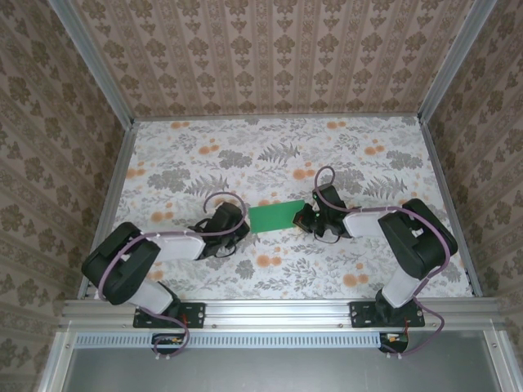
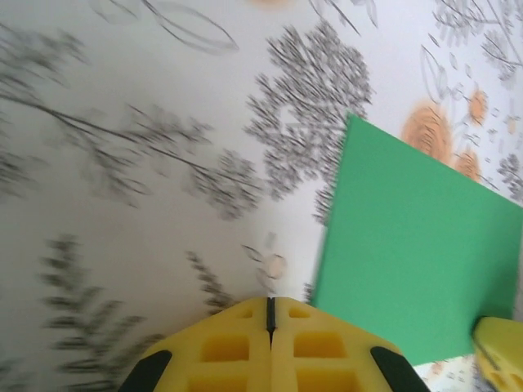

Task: Fold a paper plane with a square sheet of paper (pick it up from the middle)
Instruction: Fold the square sheet of paper in half at the center of the table, then rotate the square sheet of paper at the center of the table.

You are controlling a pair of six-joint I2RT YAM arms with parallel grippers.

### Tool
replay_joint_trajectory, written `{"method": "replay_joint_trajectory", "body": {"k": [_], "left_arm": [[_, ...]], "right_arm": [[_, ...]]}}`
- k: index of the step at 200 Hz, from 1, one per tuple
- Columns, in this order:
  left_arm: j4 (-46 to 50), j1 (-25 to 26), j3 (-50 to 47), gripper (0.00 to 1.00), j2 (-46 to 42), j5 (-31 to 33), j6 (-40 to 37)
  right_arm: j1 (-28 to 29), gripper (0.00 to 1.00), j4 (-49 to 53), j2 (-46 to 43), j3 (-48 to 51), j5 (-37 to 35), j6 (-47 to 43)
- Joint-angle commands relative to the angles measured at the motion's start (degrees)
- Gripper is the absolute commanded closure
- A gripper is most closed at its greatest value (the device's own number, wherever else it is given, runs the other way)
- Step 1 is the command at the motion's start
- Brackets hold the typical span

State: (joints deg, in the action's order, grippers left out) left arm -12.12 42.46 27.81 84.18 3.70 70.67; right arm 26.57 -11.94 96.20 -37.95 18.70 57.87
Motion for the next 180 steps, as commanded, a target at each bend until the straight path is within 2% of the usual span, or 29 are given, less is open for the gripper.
{"method": "replay_joint_trajectory", "body": {"k": [1,27,67,89,128,180], "left_arm": [[12.59,-2.70,3.16,0.89,-4.15,1.04,-8.88],[20.29,-7.43,8.03,0.73,-9.45,-2.36,-17.02],[27.73,-15.92,13.39,0.36,-13.03,-6.97,-25.13],[29.48,-21.36,14.45,0.28,-13.50,-8.51,-27.21],[32.38,-25.37,15.69,0.02,-14.73,-8.58,-32.58],[33.22,-29.65,15.89,0.00,-16.16,-10.12,-36.95]], "right_arm": [[-0.99,0.99,9.64,-1.56,-3.24,-3.94,-6.55],[-0.53,0.93,16.00,-3.82,-9.00,-4.43,-12.42],[5.15,0.82,26.00,-2.46,-17.95,-10.37,-15.59],[9.27,0.79,29.77,1.09,-23.03,-13.00,-15.16],[14.50,0.72,33.32,9.14,-32.53,-14.50,-14.73],[18.67,0.72,38.34,18.99,-44.00,-14.22,-15.31]]}}
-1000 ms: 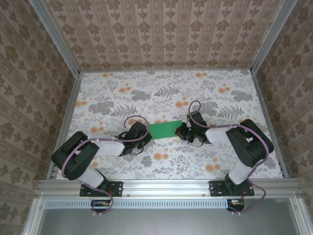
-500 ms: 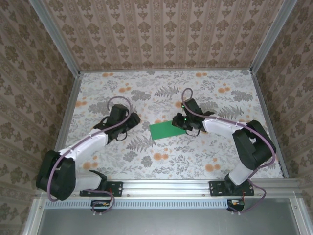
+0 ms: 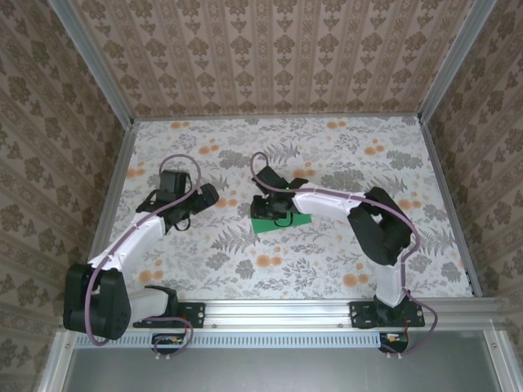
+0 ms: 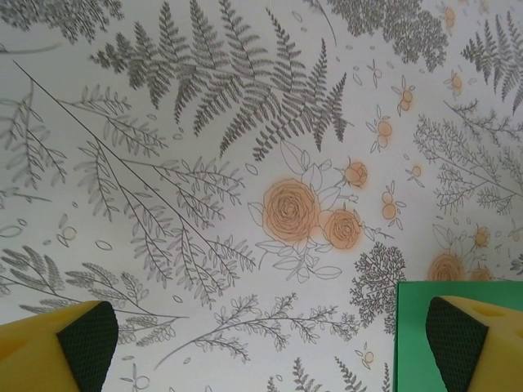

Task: Fold a paper plane with a square sheet of paper (pick it up from the middle)
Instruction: Rotate the square sheet of paper at the center of the table.

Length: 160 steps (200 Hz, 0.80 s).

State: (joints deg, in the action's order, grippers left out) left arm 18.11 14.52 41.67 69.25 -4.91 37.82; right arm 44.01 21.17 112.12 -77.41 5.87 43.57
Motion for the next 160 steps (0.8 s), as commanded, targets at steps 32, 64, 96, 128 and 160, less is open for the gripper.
{"method": "replay_joint_trajectory", "body": {"k": [32,64,96,128,160], "left_arm": [[3.27,-4.27,0.75,0.00,-0.73,-3.80,-3.47],[4.43,-5.91,0.70,0.00,0.31,-6.39,-3.28],[3.76,-6.08,0.72,0.00,0.78,-8.45,-4.05],[2.81,-6.07,0.62,0.00,1.63,-10.45,-4.91],[1.88,-5.99,0.22,0.00,1.94,-11.41,-5.30]], "right_arm": [[1.69,0.72,7.02,6.40,-8.30,-1.82,-1.58],[1.86,0.72,9.08,9.81,-11.08,-1.61,-2.54],[2.38,0.72,11.53,10.06,-9.67,-0.71,-4.69],[2.57,0.72,14.36,7.12,-3.96,4.35,-12.09],[2.20,0.71,20.33,1.94,3.07,6.65,-25.00]]}}
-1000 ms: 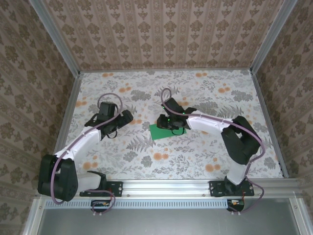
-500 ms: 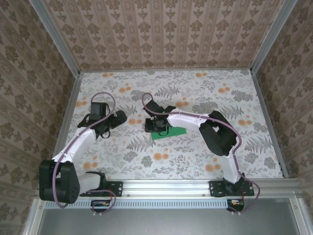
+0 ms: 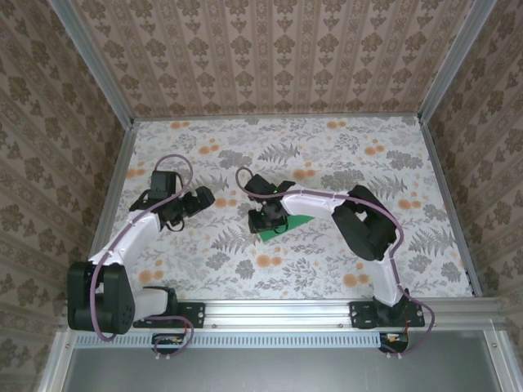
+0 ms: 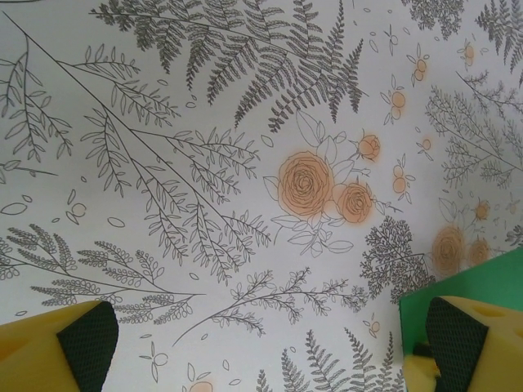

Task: Fold a paper plane with a square sheet of paper (pick it up from the middle)
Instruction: Rotate the square sheet of paper at the center of the table.

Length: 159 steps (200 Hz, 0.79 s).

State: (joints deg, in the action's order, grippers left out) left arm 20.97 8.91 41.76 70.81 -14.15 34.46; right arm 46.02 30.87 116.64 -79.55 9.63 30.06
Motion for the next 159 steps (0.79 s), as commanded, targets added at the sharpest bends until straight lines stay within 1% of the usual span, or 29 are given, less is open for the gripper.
{"method": "replay_joint_trajectory", "body": {"k": [1,15,28,38,50,63,78,93,110,123,141,159], "left_arm": [[-1.05,-0.33,0.15,0.00,0.39,-2.18,-1.89],[-1.78,-0.23,-0.01,0.00,0.49,-2.59,-1.56],[-2.36,0.11,-0.13,0.00,0.78,-2.86,-1.20],[-2.48,0.38,0.03,0.00,1.17,-3.05,-0.99],[-2.43,0.78,0.38,0.00,1.67,-3.35,-1.05],[-2.21,1.39,0.86,0.00,2.25,-3.60,-1.12],[-2.00,2.43,1.36,0.00,2.86,-3.65,-1.23],[-1.66,3.47,1.96,0.00,3.55,-3.82,-1.15],[-1.71,4.65,2.76,0.00,4.67,-5.21,-1.06],[-1.99,5.68,3.31,0.00,5.65,-6.83,-1.27],[-3.03,7.08,3.83,0.00,7.12,-9.12,-1.50],[-4.40,8.05,3.87,0.00,8.80,-10.16,-1.05]], "right_arm": [[0.15,0.71,10.88,-2.79,5.34,2.92,-11.81],[-0.94,0.69,12.69,-4.85,6.24,1.97,-14.39],[-2.39,0.66,12.07,-7.46,6.47,-0.27,-12.53],[-3.42,0.63,9.73,-9.52,7.01,-0.87,-9.36],[-4.52,0.57,6.19,-11.79,8.07,-2.14,-4.70],[-5.25,0.53,3.94,-13.30,8.94,-7.23,0.67],[-6.29,0.49,3.55,-13.61,9.59,-12.74,6.77],[-7.66,0.48,3.46,-12.80,10.05,-15.65,10.74],[-9.28,0.48,3.50,-11.21,9.49,-16.83,12.90],[-10.27,0.49,3.74,-9.95,8.70,-17.70,13.61],[-11.18,0.48,4.79,-9.02,7.75,-21.11,14.77],[-11.81,0.47,3.94,-8.32,7.57,-21.93,14.70]]}}
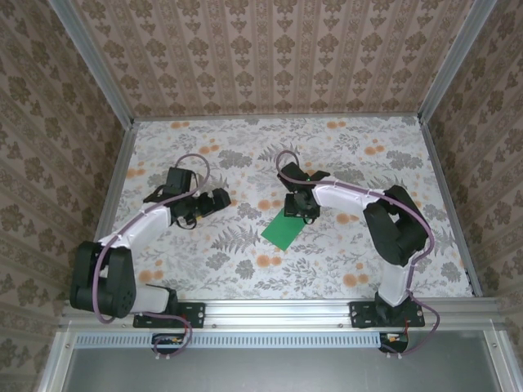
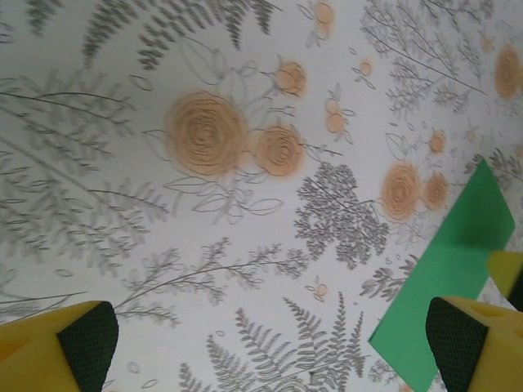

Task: Fold a paper plane with a square sheet of paper (pick it up from the middle)
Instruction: Rotate the square sheet of paper at the center of the table.

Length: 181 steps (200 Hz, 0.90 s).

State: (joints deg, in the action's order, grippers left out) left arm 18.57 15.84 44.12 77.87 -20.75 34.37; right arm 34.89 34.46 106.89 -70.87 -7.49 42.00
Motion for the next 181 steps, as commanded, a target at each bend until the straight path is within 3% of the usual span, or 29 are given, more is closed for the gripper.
{"method": "replay_joint_trajectory", "body": {"k": [1,58,105,130,181], "left_arm": [[-2.06,1.17,1.50,0.00,1.79,-3.62,-0.88],[-4.07,3.65,2.85,0.00,5.28,-5.34,0.08],[-4.80,5.39,1.95,0.00,5.13,-5.48,1.35],[-4.94,6.64,0.78,0.00,4.32,-5.13,2.49],[-6.43,8.93,-2.99,0.00,2.77,-5.19,9.11]], "right_arm": [[-0.74,0.47,0.35,1.50,-1.11,-4.82,2.71],[-1.29,0.47,-0.62,7.04,-3.93,-1.32,-0.16],[-1.36,0.48,-5.94,14.21,-9.47,17.39,-14.65],[-1.32,0.48,-5.56,13.62,-11.93,17.58,-17.04],[-0.13,0.48,-6.00,4.90,-8.08,15.29,-12.61]]}}
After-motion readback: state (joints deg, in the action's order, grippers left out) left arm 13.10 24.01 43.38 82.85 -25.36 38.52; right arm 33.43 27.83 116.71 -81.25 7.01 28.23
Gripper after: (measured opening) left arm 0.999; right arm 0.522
